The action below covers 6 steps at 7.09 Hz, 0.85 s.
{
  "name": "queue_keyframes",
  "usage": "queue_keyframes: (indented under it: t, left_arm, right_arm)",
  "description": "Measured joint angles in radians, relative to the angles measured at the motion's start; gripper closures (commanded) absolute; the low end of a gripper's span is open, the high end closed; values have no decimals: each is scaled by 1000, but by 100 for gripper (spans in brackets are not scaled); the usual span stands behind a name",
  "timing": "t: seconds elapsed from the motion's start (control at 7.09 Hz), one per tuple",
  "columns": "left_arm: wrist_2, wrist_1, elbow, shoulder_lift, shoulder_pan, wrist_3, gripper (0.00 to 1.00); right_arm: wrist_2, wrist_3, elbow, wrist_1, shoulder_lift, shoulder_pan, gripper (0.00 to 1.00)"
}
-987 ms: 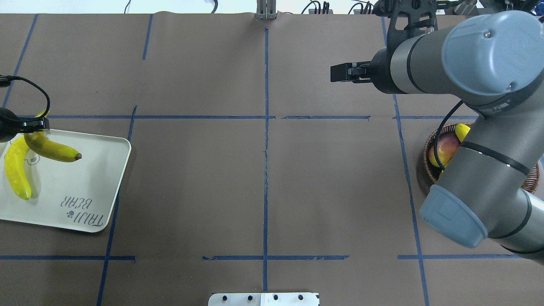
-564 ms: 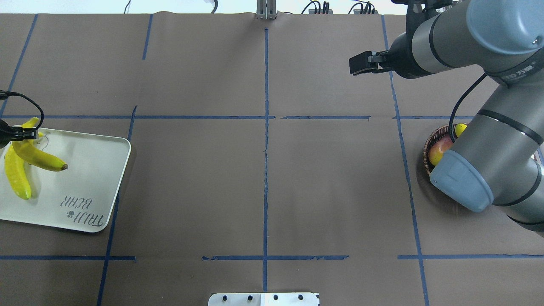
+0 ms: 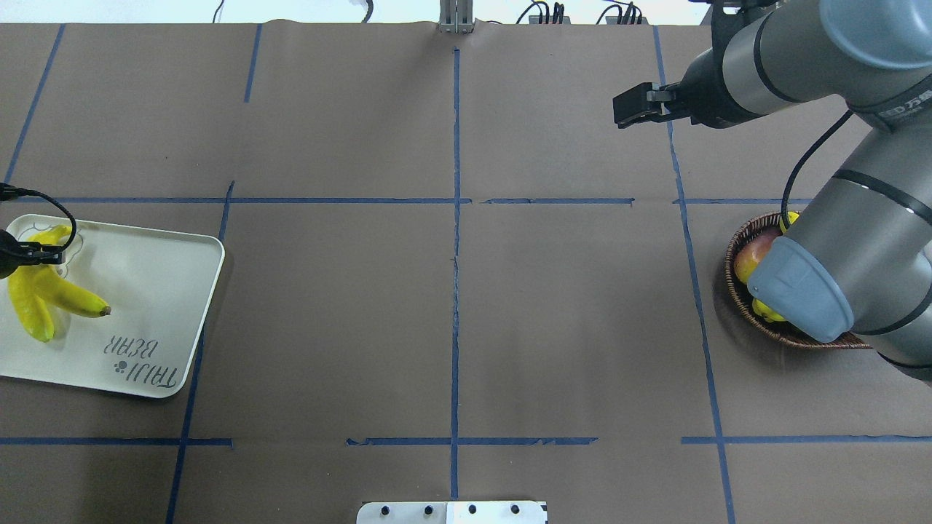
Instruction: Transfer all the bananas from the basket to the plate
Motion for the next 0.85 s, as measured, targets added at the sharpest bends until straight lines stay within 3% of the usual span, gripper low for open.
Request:
queue_keyframes:
  t: [0.42,0.85]
  left_arm:
    - [-5,-1,-31,26,0,91,0]
    - [-186,92,-122,16,-49,127,0]
  right_arm:
    - [105,-89,-46,0,-29,73,0]
    - [252,-303,-132,9,-107,167,0]
